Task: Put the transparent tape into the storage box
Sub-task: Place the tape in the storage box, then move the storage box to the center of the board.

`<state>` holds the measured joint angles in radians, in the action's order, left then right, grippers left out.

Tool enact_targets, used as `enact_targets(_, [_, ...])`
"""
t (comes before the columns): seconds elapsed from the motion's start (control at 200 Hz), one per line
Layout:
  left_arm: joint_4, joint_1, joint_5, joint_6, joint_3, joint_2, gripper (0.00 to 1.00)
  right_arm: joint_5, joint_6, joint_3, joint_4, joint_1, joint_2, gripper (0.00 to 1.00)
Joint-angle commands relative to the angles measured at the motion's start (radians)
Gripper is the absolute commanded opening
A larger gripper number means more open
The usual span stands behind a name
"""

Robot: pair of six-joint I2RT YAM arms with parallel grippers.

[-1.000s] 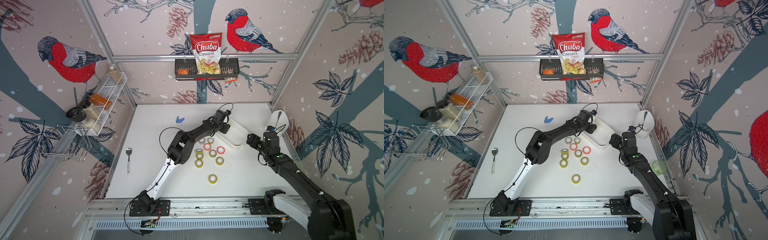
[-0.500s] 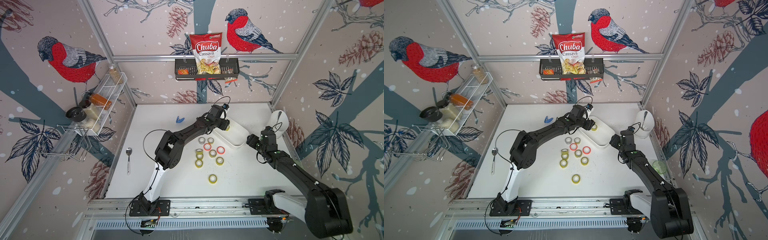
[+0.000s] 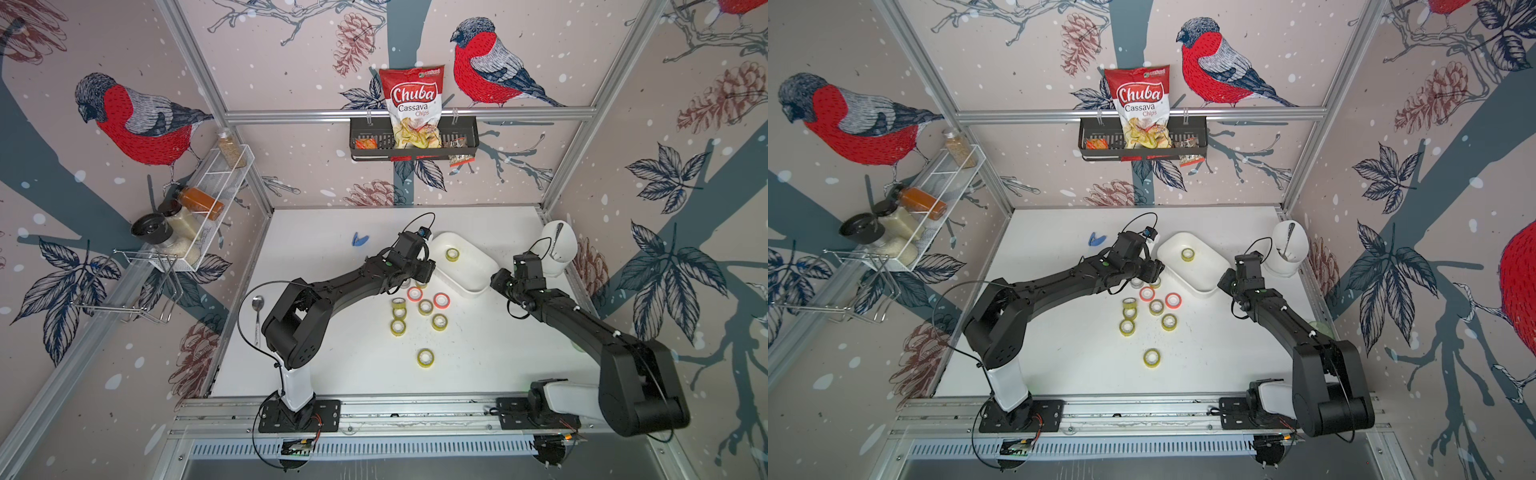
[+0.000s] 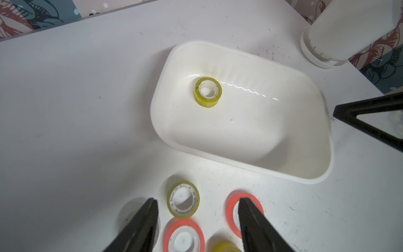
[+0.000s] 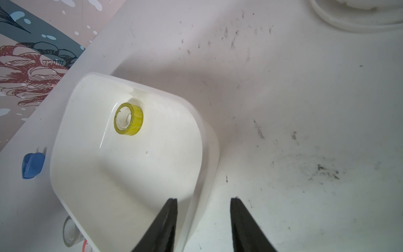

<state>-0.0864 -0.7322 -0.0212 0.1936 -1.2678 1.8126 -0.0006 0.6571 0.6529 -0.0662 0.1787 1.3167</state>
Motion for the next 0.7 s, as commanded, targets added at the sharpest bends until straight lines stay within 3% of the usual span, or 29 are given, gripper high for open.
enact_targets(0.0, [0.041, 0.002, 0.042, 0.023, 0.065, -0.043, 0.64, -0.022, -0.004, 0.032, -0.012, 0.001, 0.036, 0.41])
enact_targets(0.38, [0.051, 0.005, 0.121, 0.039, 0.223, -0.157, 0.64, -0.03, -0.024, 0.085, -0.03, 0.001, 0.136, 0.3])
enact_targets(0.695, [0.062, 0.032, 0.14, 0.045, 0.332, -0.261, 0.64, -0.024, -0.045, 0.054, -0.073, -0.002, 0.071, 0.17])
